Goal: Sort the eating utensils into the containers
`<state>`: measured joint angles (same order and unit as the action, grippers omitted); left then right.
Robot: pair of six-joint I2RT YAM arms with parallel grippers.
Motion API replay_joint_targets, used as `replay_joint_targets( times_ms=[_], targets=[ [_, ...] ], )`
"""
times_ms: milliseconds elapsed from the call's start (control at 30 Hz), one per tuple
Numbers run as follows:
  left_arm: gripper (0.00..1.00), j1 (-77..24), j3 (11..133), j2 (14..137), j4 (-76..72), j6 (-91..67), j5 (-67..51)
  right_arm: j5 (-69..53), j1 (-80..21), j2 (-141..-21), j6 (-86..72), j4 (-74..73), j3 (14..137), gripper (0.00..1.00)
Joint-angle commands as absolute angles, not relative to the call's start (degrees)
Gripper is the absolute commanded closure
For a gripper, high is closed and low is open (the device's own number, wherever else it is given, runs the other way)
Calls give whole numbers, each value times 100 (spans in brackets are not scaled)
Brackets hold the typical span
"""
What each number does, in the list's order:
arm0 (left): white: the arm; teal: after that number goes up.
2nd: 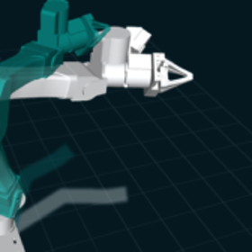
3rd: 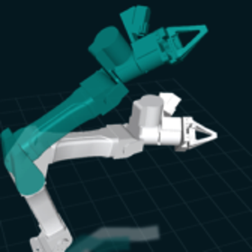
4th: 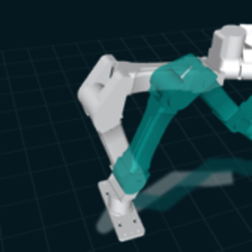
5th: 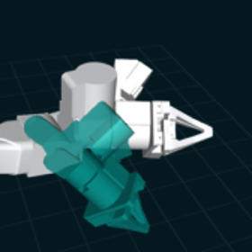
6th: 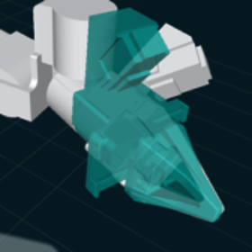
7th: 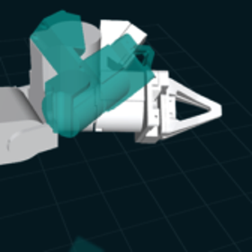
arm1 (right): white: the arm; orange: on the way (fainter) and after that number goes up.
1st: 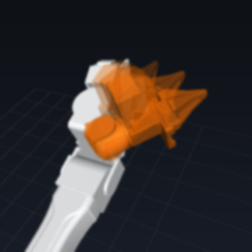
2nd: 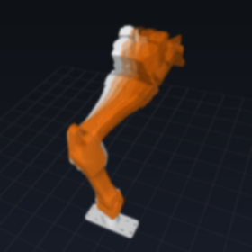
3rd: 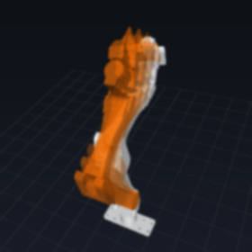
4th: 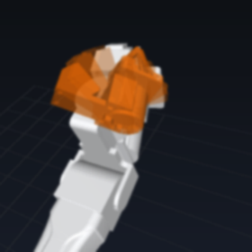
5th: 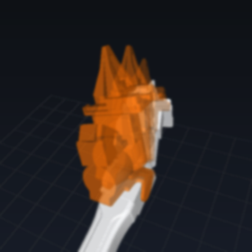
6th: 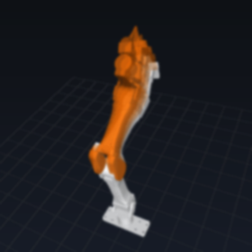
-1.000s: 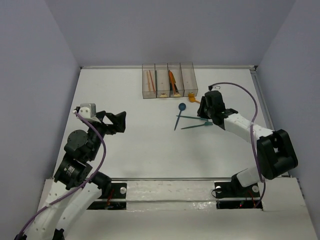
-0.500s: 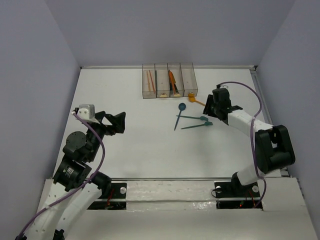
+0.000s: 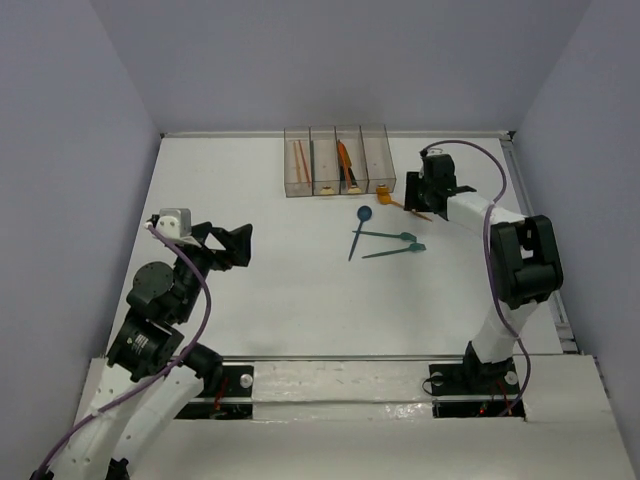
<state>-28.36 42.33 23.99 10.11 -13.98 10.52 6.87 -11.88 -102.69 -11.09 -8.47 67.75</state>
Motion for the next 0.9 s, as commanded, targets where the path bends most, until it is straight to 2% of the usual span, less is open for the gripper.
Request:
replay_joint_targets(
  times_ms=[0, 133, 367, 467, 600, 700, 867],
  targets=[
    [1, -2786, 4192, 2531, 774, -1345, 958, 106, -1055, -10696, -80, -1001, 7373, 42],
    [1, -2786, 4201, 2558, 774, -1345, 993, -481, -879, -10915, 421, -1045, 7576, 33],
    [1, -2786, 4201, 2602, 765, -1353, 1002, -729, -817, -11478, 510, -1116, 7734, 32],
    [1, -2786, 4201, 2637, 765, -1345, 1028, -791, -817, -11610, 502, -1406, 7813, 34],
    [1, -2786, 4192, 2733, 756, -1336, 1098, -1089, -817, -11470, 369, -1678, 7743, 42],
    [1, -2786, 4210, 2900, 730, -1336, 1178, -1178, -817, -11373, 229, -1889, 7734, 62],
    [1, -2734, 4227, 3268, 703, -1318, 1248, -906, -1106, -11250, 71, -2047, 7576, 78]
  ],
)
